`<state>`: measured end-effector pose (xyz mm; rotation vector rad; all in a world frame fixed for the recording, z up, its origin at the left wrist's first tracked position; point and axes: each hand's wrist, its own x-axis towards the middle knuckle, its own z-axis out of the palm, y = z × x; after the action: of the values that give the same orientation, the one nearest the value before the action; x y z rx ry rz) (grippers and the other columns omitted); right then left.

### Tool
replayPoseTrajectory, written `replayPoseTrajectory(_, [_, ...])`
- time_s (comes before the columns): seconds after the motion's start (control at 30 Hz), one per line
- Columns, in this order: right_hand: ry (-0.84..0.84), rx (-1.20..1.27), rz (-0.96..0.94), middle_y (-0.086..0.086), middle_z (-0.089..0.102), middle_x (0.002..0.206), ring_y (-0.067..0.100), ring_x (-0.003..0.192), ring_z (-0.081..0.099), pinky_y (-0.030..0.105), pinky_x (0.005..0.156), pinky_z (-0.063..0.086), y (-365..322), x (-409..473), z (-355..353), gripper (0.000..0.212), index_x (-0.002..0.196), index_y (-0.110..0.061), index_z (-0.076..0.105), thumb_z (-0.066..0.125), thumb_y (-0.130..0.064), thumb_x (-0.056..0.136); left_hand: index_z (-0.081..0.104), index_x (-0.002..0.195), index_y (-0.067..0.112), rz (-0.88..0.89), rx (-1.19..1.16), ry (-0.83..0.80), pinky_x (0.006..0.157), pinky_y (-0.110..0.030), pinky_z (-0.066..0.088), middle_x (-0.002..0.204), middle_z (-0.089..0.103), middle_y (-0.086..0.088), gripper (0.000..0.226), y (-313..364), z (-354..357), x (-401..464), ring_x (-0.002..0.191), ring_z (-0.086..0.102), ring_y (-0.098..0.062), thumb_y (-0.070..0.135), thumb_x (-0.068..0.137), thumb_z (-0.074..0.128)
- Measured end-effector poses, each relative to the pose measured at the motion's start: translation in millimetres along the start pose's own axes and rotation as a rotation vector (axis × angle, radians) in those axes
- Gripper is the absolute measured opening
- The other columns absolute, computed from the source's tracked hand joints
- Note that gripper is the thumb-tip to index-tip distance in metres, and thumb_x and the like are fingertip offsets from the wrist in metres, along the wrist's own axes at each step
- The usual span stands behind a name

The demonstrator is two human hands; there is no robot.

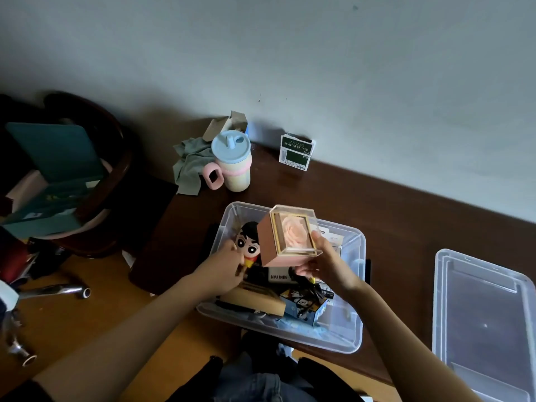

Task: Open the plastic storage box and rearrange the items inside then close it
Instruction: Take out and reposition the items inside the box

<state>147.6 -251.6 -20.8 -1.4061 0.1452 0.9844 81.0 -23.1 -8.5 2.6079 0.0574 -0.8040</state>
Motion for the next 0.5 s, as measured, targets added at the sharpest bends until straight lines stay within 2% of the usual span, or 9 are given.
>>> replayPoseTrajectory(0.07, [-0.015,-0.058,0.028,0.015,0.065,0.089,0.018,0.077,0.064,0.027,0.078,0.054,5,-2,-3,0.065,0.106,-0.014,0.064,0.046,-0.070,0.078,0.037,0.133,0.010,-0.070,-0.057,0.070,0.092,-0.031,0.047,0.139,0.027,-0.007,0.056,3,6,8,0.110,0.054,-0.023,0.019,0.086,0.066])
replayPoseTrajectory(0.13, [-0.031,-0.115,0.047,0.014,0.067,0.091,0.019,0.081,0.065,0.031,0.087,0.053,7,-4,-5,0.062,0.109,-0.016,0.064,0.045,-0.068,0.081,0.017,0.147,0.013,-0.074,-0.104,0.148,0.098,-0.035,0.044,0.149,0.019,-0.008,0.079,4,9,19,0.125,0.045,-0.028,0.019,0.085,0.066])
replayPoseTrajectory(0.23, [-0.054,-0.191,0.077,0.012,0.068,0.090,0.018,0.081,0.065,0.028,0.087,0.052,6,-10,-7,0.060,0.113,-0.020,0.060,0.039,-0.063,0.078,0.006,0.150,0.017,-0.068,-0.090,0.164,0.094,-0.038,0.047,0.152,0.019,-0.011,0.085,4,11,41,0.127,0.044,-0.032,0.024,0.087,0.061])
replayPoseTrajectory(0.3, [-0.063,-0.235,0.105,0.005,0.066,0.081,0.013,0.074,0.063,0.025,0.079,0.052,4,-14,-7,0.056,0.110,-0.024,0.059,0.037,-0.064,0.077,0.012,0.148,0.021,-0.112,-0.087,0.139,0.092,-0.040,0.049,0.149,0.024,-0.014,0.079,5,11,56,0.121,0.049,-0.034,0.027,0.087,0.062])
replayPoseTrajectory(0.37, [-0.056,-0.276,0.143,0.002,0.063,0.076,0.010,0.067,0.059,0.023,0.070,0.050,4,-16,-8,0.054,0.107,-0.020,0.061,0.038,-0.064,0.086,0.025,0.140,0.026,-0.131,-0.177,0.148,0.090,-0.039,0.049,0.140,0.037,-0.013,0.068,6,12,64,0.114,0.053,-0.031,0.030,0.085,0.065])
replayPoseTrajectory(0.43, [-0.033,-0.328,0.201,0.004,0.061,0.077,0.011,0.065,0.058,0.022,0.064,0.047,3,-17,-10,0.056,0.105,-0.015,0.061,0.032,-0.061,0.093,0.033,0.131,0.027,-0.116,-0.256,0.188,0.081,-0.033,0.048,0.127,0.051,-0.008,0.061,8,14,68,0.106,0.058,-0.024,0.031,0.082,0.070])
replayPoseTrajectory(0.5, [-0.020,-0.355,0.264,0.008,0.062,0.082,0.014,0.067,0.061,0.021,0.061,0.048,1,-18,-13,0.063,0.109,-0.011,0.060,0.030,-0.063,0.090,0.038,0.123,0.028,-0.098,-0.258,0.226,0.075,-0.031,0.047,0.116,0.059,-0.004,0.058,9,15,69,0.098,0.060,-0.021,0.033,0.078,0.074])
